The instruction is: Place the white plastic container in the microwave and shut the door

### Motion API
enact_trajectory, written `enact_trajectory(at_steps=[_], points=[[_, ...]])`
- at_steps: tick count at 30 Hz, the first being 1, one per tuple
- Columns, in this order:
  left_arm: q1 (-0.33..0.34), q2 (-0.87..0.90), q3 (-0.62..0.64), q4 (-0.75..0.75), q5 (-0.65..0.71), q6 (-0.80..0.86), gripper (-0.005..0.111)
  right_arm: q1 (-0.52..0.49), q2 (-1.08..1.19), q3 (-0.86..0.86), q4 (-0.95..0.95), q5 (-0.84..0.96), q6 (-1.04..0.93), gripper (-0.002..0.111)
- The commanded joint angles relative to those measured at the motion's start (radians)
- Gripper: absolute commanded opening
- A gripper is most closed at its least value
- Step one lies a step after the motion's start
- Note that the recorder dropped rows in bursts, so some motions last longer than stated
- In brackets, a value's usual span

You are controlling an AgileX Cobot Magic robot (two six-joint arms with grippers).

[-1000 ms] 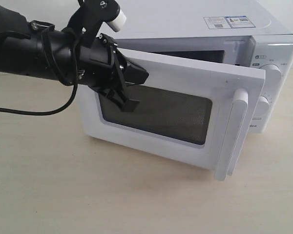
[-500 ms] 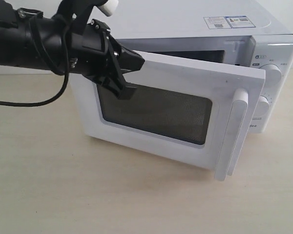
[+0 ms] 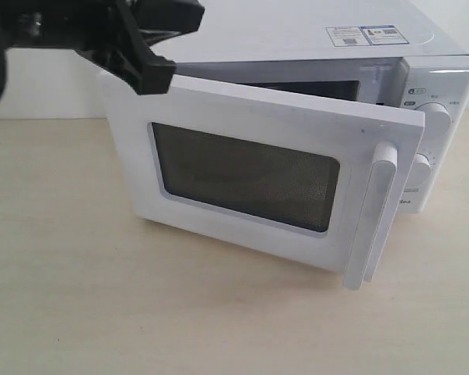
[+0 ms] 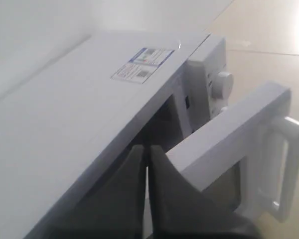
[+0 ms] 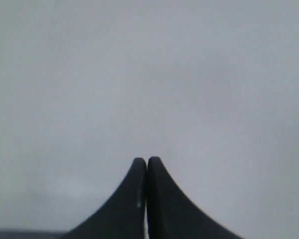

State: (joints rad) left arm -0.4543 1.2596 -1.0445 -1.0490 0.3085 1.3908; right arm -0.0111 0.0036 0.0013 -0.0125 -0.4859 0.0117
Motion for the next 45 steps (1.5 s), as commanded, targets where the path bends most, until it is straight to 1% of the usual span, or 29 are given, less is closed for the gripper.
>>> enact_trajectory(at_steps=[1, 4, 7, 8, 10, 12, 14, 15, 17, 19, 20, 23, 26, 28, 30, 34, 38, 45], points=[[-0.008, -0.131, 0.028, -0.009, 0.058, -0.083, 0.004, -0.007, -0.004, -0.022, 0.004, -0.189, 0.185, 0.000], [-0.008, -0.235, 0.061, -0.009, 0.050, -0.203, 0.004, -0.007, -0.004, -0.142, -0.037, -0.119, 0.281, 0.000], [-0.008, -0.327, 0.091, -0.009, 0.050, -0.266, 0.004, -0.007, 0.017, -0.312, -0.155, 0.057, 0.423, 0.000], [-0.008, -0.360, 0.102, -0.009, 0.050, -0.280, 0.004, -0.007, 0.035, -0.361, -0.209, 0.119, 0.510, 0.000], [-0.008, -0.416, 0.126, -0.009, 0.048, -0.298, 0.004, -0.007, 0.089, -0.470, -0.397, 0.258, 0.740, 0.000], [-0.008, -0.474, 0.154, -0.009, 0.033, -0.345, 0.004, -0.007, 0.150, -0.535, -0.592, 0.322, 0.965, 0.000], [-0.008, -0.528, 0.178, -0.009, 0.023, -0.371, 0.004, 0.004, 0.198, -0.561, -0.809, 0.306, 1.180, 0.000], [-0.008, -0.556, 0.191, -0.009, 0.018, -0.371, 0.004, 0.014, 0.225, -0.561, -0.935, 0.265, 1.298, 0.000], [-0.008, -0.609, 0.216, -0.009, 0.006, -0.371, 0.004, 0.035, 0.287, -0.561, -1.204, 0.123, 1.503, 0.000], [-0.008, -0.651, 0.237, -0.009, 0.004, -0.371, 0.004, 0.043, 0.355, -0.565, -1.345, -0.021, 1.631, 0.000], [-0.008, -0.672, 0.249, -0.009, 0.004, -0.371, 0.004, 0.043, 0.397, -0.565, -1.376, -0.093, 1.668, 0.000], [-0.008, -0.725, 0.284, -0.009, 0.004, -0.371, 0.004, 0.043, 0.518, -0.565, -1.420, -0.267, 1.773, 0.000], [-0.008, -0.769, 0.313, -0.009, 0.004, -0.371, 0.004, 0.043, 0.615, -0.565, -1.482, -0.477, 1.803, 0.000], [-0.008, -0.789, 0.327, -0.009, 0.004, -0.371, 0.004, 0.043, 0.665, -0.565, -1.514, -0.574, 1.806, 0.000], [-0.008, -0.803, 0.335, -0.009, 0.004, -0.371, 0.004, 0.043, 0.702, -0.562, -1.526, -0.631, 1.818, 0.000], [-0.008, -0.809, 0.335, -0.009, -0.001, -0.367, 0.004, 0.043, 0.749, -0.560, -1.515, -0.665, 1.818, 0.000], [-0.008, -0.809, 0.335, -0.009, -0.002, -0.367, 0.004, 0.043, 0.753, -0.560, -1.488, -0.624, 1.823, 0.000], [-0.008, -0.809, 0.335, -0.009, -0.002, -0.367, 0.004, 0.043, 0.753, -0.560, -1.264, -0.610, 1.870, 0.000]])
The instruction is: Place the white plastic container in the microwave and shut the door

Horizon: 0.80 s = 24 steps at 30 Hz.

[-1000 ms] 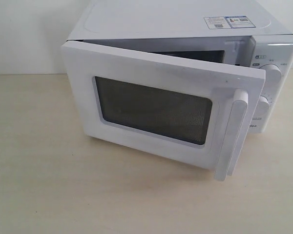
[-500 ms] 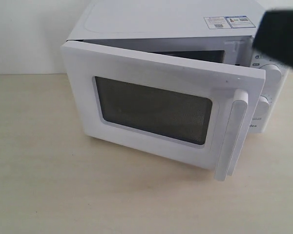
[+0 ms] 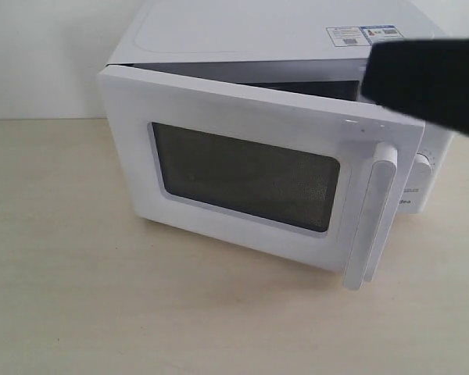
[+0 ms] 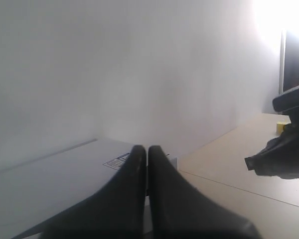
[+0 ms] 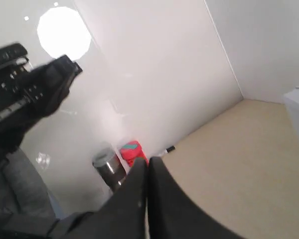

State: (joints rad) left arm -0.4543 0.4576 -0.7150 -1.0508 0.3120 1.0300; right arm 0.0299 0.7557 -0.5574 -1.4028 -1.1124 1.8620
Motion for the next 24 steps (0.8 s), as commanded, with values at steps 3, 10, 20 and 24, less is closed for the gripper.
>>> enact_trajectory(at_steps=[3, 10, 20, 24], points=[[-0.008, -0.007, 0.006, -0.007, -0.005, -0.006, 0.004, 0.002, 0.001, -0.002, 0.238, 0.109, 0.092, 0.000], [-0.008, -0.007, 0.006, -0.007, -0.005, -0.006, 0.004, 0.001, 0.001, -0.004, 0.359, 0.469, 0.078, 0.000], [-0.008, -0.007, 0.006, -0.007, -0.006, -0.006, 0.004, 0.003, 0.001, -0.024, 0.279, 1.250, -0.578, 0.000], [-0.008, -0.007, 0.006, -0.007, -0.006, -0.006, 0.004, 0.036, -0.001, -0.087, 0.382, 1.437, -0.798, 0.000]])
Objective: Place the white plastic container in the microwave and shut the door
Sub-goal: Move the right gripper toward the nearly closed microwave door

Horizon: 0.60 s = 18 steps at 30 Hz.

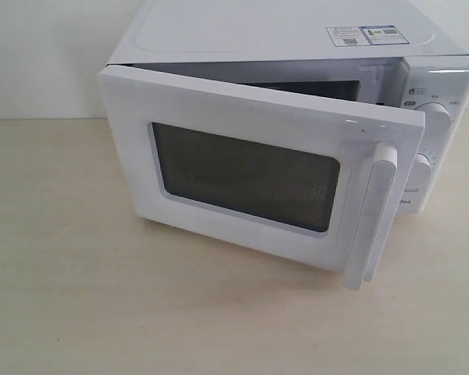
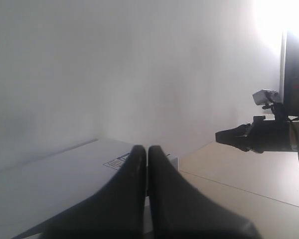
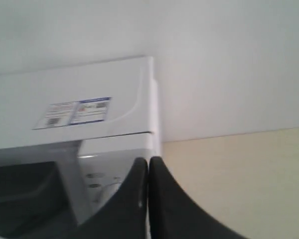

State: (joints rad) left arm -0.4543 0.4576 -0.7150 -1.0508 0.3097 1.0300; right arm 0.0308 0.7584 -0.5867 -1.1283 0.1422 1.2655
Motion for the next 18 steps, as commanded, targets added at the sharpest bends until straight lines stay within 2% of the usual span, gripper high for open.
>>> enact_trajectory(at_steps=[1, 5, 10, 15, 18], points=[[-0.008, -0.007, 0.006, -0.007, -0.004, -0.006, 0.004, 0.065, -0.004, -0.077, 0.155, 0.240, -0.261, 0.000], [-0.008, -0.007, 0.006, -0.007, -0.004, -0.006, 0.004, 0.237, -0.002, -0.159, 0.353, 0.482, -0.538, 0.000], [-0.008, -0.007, 0.006, -0.007, -0.004, -0.006, 0.004, 0.509, -0.002, -0.255, 0.753, 0.775, -0.766, 0.000], [-0.008, -0.007, 0.006, -0.007, -0.004, -0.006, 0.004, 0.779, 0.045, -0.252, 1.018, 0.759, -0.851, 0.000], [-0.008, -0.007, 0.006, -0.007, -0.004, -0.006, 0.004, 0.869, 0.114, -0.249, 1.121, 0.725, -0.913, 0.000]])
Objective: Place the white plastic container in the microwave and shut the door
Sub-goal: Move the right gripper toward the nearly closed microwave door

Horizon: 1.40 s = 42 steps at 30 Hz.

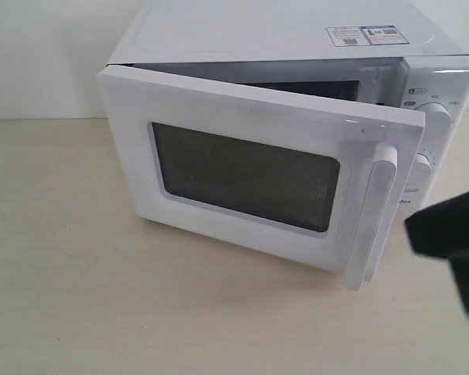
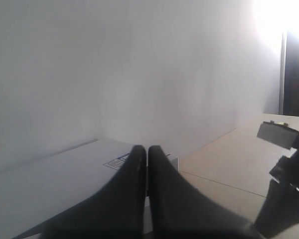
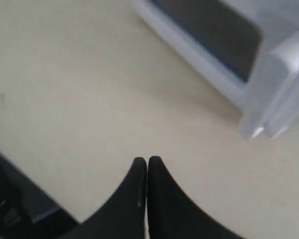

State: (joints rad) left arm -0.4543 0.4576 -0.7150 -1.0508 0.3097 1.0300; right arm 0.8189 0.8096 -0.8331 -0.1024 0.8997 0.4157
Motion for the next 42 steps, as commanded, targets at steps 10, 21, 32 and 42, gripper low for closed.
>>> enact_trajectory(at_steps=[10, 21, 32, 42], points=[[-0.008, -0.007, 0.006, -0.007, -0.004, -0.006, 0.004, 0.168, 0.120, 0.244, -0.207, -0.611, 0.307, 0.000], [-0.008, -0.007, 0.006, -0.007, -0.004, -0.006, 0.004, 0.168, 0.120, 0.330, -1.391, -0.669, 1.603, 0.000], [-0.008, -0.007, 0.006, -0.007, -0.004, -0.006, 0.004, 0.168, 0.120, 0.210, -0.776, -0.467, 0.675, 0.000], [-0.008, -0.007, 0.006, -0.007, -0.004, -0.006, 0.004, 0.119, 0.120, 0.112, 0.102, -0.636, -0.248, 0.000]])
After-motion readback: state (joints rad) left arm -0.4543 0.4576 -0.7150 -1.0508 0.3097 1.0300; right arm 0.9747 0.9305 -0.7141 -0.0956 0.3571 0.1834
